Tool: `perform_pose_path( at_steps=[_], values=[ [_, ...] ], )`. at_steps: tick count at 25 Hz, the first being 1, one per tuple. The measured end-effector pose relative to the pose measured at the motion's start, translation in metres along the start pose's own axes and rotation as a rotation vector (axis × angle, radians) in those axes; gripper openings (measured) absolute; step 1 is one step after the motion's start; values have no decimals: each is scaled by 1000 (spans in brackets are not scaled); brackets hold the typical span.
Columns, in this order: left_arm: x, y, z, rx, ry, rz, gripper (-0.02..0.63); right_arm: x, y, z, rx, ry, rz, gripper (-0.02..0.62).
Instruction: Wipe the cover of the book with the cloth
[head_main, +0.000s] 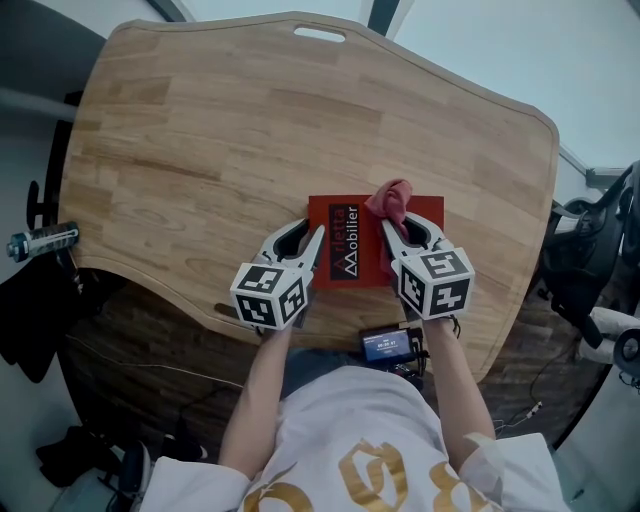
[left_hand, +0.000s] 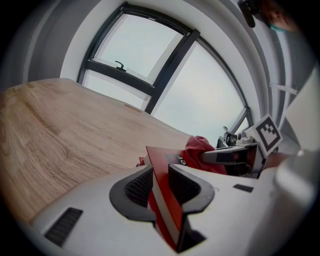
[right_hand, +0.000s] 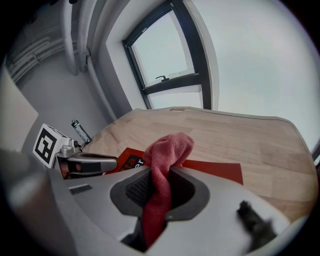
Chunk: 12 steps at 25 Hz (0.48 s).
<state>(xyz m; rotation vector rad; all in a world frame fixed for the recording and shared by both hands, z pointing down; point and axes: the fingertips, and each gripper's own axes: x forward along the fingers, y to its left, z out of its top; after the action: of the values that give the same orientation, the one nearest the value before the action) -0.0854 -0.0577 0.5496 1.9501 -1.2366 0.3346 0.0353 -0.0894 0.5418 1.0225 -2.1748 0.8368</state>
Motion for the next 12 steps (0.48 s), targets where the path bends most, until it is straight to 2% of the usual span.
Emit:
perform_pose_path(
  at_steps=[12],
  values=[
    [0,0,0,1,-20,3,103,13,20,5,-44,22,61,69]
  ],
)
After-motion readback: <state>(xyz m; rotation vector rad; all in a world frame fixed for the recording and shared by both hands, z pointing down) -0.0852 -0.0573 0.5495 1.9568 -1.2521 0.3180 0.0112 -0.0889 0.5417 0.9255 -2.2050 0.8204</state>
